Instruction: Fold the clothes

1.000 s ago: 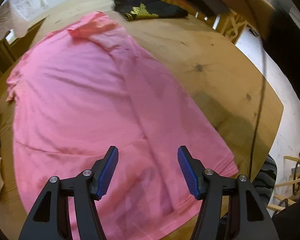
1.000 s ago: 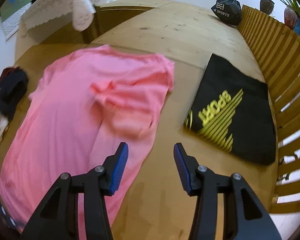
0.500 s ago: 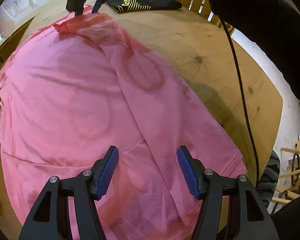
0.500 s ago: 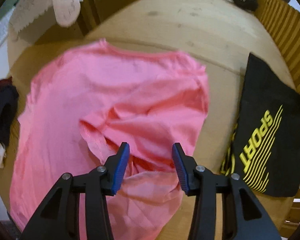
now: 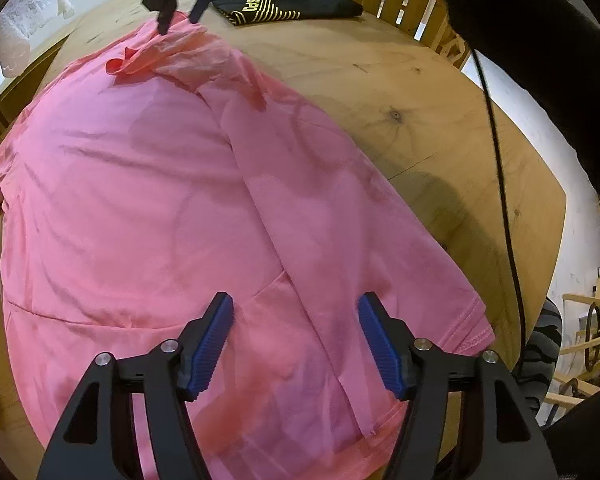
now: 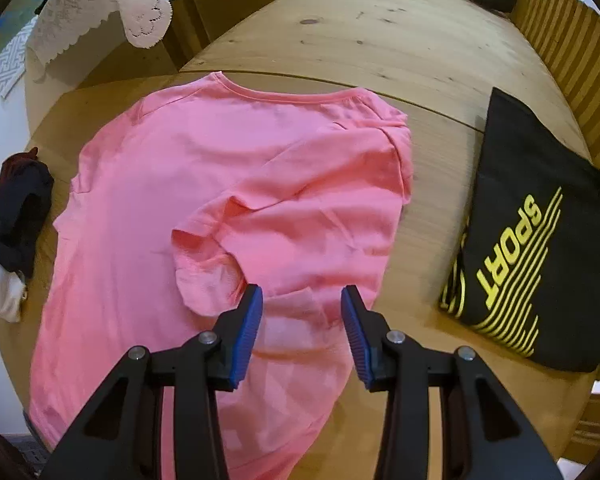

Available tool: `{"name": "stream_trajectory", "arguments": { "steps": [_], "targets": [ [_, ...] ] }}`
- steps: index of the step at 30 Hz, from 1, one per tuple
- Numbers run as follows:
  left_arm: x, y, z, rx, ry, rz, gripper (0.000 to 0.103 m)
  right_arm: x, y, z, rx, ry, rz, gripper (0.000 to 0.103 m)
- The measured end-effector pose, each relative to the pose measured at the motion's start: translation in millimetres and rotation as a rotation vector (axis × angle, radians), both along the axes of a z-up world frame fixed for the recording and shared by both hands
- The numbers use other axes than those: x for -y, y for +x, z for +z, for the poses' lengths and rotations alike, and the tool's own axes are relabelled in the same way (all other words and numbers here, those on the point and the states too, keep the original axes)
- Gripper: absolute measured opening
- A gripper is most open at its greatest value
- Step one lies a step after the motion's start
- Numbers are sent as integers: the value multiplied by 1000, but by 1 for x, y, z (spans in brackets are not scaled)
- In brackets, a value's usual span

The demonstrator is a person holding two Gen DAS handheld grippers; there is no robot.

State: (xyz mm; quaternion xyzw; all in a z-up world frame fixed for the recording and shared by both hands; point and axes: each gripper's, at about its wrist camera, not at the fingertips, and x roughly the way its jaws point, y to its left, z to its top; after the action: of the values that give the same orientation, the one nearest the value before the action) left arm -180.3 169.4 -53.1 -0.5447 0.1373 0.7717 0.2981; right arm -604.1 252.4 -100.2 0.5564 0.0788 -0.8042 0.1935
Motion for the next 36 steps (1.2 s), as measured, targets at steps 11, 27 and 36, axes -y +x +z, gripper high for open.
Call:
{"name": "stream_trajectory", "arguments": {
  "steps": [11,27,36],
  "targets": [
    [7,-2,3,18,18,-8,63,40,-20,-17,-28,120,91,40],
    [21,1,7,19,55,-17,63,44,-51,-21,89,-96,26,44],
    [25,11,9,13,56,-18,65,9,-34,-12,2,121,34,44]
  ]
}}
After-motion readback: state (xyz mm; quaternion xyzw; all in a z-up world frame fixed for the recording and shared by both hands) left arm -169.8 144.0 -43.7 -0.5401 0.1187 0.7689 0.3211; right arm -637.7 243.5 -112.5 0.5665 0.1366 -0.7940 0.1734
